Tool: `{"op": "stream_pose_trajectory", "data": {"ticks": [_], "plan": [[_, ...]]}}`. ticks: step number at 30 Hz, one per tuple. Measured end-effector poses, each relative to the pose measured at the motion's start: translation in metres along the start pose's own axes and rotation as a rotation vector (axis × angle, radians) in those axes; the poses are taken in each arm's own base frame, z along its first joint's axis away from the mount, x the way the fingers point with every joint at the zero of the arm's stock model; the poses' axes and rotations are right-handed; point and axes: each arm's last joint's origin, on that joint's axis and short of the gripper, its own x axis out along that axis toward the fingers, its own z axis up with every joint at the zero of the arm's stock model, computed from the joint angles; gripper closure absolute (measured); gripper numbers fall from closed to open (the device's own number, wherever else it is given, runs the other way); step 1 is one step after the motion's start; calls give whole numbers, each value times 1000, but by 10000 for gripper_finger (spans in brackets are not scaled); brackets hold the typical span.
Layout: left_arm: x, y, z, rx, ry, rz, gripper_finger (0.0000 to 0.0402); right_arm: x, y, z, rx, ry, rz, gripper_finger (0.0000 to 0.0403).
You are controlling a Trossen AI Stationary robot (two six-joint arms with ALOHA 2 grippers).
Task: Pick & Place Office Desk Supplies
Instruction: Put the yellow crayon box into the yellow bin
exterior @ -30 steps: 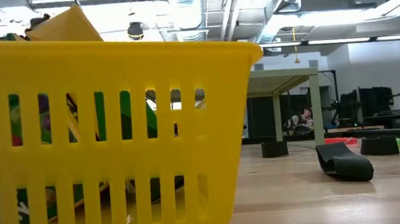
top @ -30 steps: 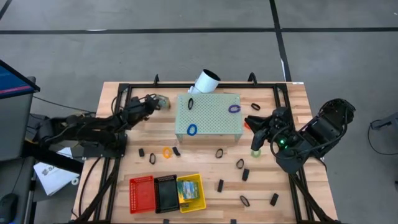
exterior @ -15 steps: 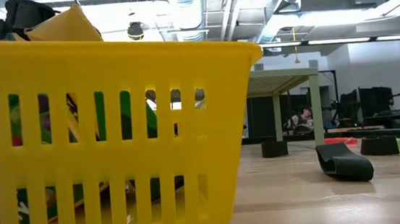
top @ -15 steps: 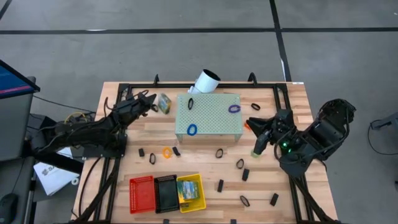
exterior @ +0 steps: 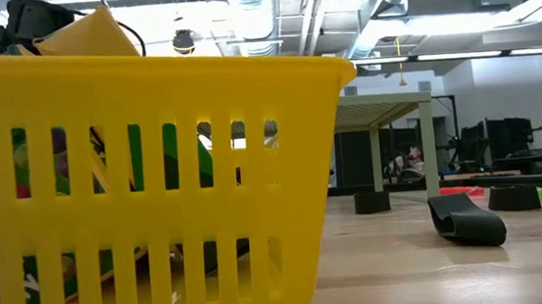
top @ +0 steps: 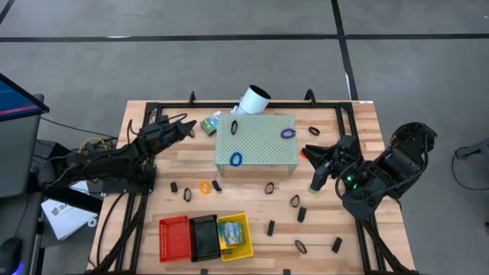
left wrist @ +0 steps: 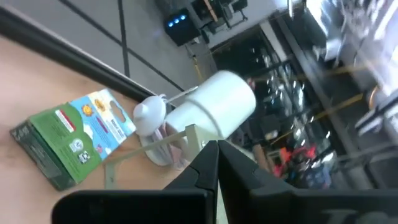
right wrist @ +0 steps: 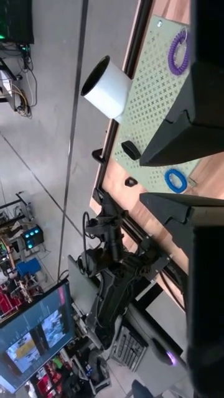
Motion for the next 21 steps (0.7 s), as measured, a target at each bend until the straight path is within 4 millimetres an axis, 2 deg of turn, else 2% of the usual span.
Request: {"op": "stream_pose_trajectory", "data": {"ticks": [4,8,14,21], "plan": [[1,-4,-1,161,72,-5,390,0,0,0,0,0,-1,326],[4,-12,1,431,162,41,349,0,0,0,0,1,-1,326],[6,-18,5,888,281,156,242,0,0,0,8,1,-1,326],[21,-10,-2,1133,366,192,103,0,0,0,43,2,-3,326]]}}
